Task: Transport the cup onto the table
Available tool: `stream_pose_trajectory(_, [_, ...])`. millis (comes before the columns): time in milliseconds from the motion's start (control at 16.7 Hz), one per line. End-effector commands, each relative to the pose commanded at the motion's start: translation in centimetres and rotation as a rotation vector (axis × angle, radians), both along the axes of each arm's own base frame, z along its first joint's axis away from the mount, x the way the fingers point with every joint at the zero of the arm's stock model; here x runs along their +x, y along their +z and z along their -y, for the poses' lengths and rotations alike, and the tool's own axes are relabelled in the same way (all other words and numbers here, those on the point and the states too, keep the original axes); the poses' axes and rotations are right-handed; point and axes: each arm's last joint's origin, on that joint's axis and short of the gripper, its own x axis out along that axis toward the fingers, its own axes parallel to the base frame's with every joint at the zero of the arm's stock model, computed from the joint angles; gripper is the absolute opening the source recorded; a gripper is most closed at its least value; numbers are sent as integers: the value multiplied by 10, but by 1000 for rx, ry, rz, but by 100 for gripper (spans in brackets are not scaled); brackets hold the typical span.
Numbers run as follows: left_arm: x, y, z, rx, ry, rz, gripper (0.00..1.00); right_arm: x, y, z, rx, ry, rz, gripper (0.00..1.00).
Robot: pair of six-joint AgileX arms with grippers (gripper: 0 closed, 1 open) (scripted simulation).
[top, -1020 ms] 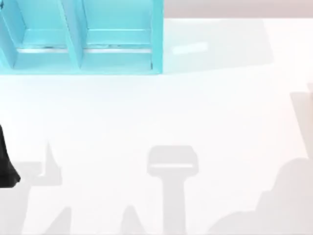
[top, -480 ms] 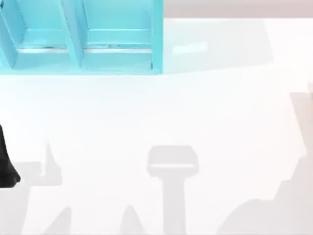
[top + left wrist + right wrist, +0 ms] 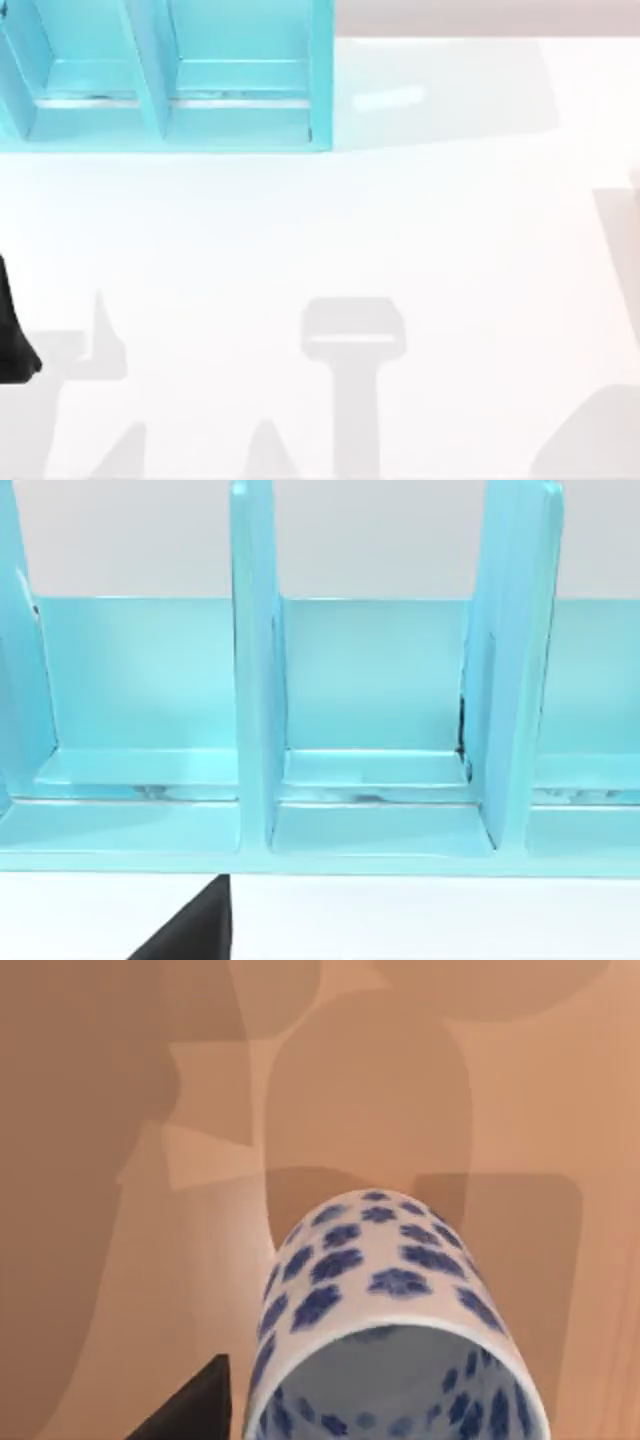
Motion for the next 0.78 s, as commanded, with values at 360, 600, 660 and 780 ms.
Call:
stream_pose_trajectory(360, [0, 0, 0, 0, 0, 0, 100, -3, -21, -2, 6, 0, -10, 100])
stream_pose_trajectory(600, [0, 0, 0, 0, 0, 0, 100, -3, -21, -2, 6, 0, -10, 77])
stream_pose_trajectory(660, [0, 0, 0, 0, 0, 0, 100, -3, -21, -2, 6, 0, -10, 70])
stream_pose_trajectory(780, [0, 0, 0, 0, 0, 0, 100, -3, -21, -2, 6, 0, -10, 55])
